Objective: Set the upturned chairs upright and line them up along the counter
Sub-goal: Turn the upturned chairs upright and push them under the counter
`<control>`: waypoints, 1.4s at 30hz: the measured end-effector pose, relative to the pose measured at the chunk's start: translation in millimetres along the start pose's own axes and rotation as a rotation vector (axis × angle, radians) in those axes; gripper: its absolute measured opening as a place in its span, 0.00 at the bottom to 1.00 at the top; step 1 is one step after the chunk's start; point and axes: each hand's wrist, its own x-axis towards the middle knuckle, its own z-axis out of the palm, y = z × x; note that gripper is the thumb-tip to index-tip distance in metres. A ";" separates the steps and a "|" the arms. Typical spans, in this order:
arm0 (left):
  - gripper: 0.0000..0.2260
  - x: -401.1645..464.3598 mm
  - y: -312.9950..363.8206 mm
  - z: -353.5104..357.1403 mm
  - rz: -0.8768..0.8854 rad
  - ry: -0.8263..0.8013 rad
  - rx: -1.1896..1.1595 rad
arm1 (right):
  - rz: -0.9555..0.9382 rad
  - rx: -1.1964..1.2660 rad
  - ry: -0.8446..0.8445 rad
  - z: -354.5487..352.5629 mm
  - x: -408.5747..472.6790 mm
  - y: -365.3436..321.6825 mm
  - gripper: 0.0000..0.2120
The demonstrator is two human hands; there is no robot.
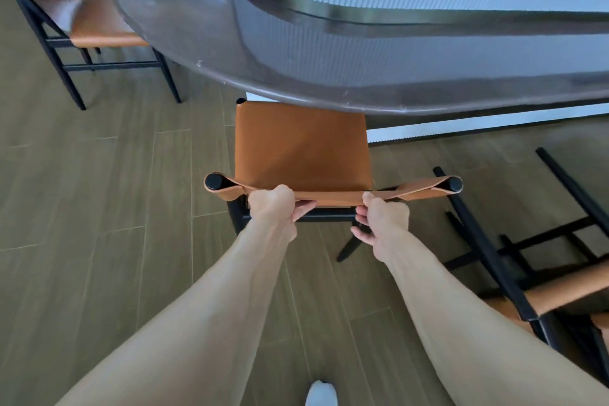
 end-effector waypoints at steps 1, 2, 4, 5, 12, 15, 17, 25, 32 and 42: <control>0.18 5.1 6.4 7.1 0.006 0.023 0.008 | 0.005 -0.009 -0.007 5.2 6.2 -8.3 0.09; 0.17 10.9 13.8 14.7 0.006 0.038 0.011 | 0.013 -0.017 -0.024 10.5 13.7 -17.5 0.09; 0.15 23.0 28.2 26.8 0.006 0.062 0.006 | 0.026 -0.036 -0.057 20.6 27.0 -33.0 0.10; 0.14 29.2 34.8 33.2 -0.007 0.075 -0.001 | 0.030 -0.044 -0.063 24.4 33.6 -39.9 0.10; 0.12 62.9 69.8 64.9 -0.020 0.104 -0.022 | 0.055 -0.077 -0.068 56.1 70.3 -77.1 0.10; 0.14 74.9 79.5 75.2 -0.051 0.049 -0.024 | 0.058 -0.094 -0.054 68.3 84.9 -84.0 0.09; 0.15 80.2 83.5 78.2 -0.082 0.060 -0.017 | 0.057 -0.102 -0.038 72.7 88.1 -85.3 0.09; 0.15 34.0 81.0 69.6 -0.045 -0.033 0.174 | 0.032 -0.229 -0.059 49.2 60.7 -99.3 0.20; 0.15 -45.2 54.4 109.8 0.038 -0.406 0.450 | -0.189 -0.163 -0.037 -57.2 8.1 -115.4 0.24; 0.16 -226.7 -100.2 168.5 0.161 -0.876 0.828 | -0.170 0.046 0.262 -336.7 -118.0 -16.7 0.26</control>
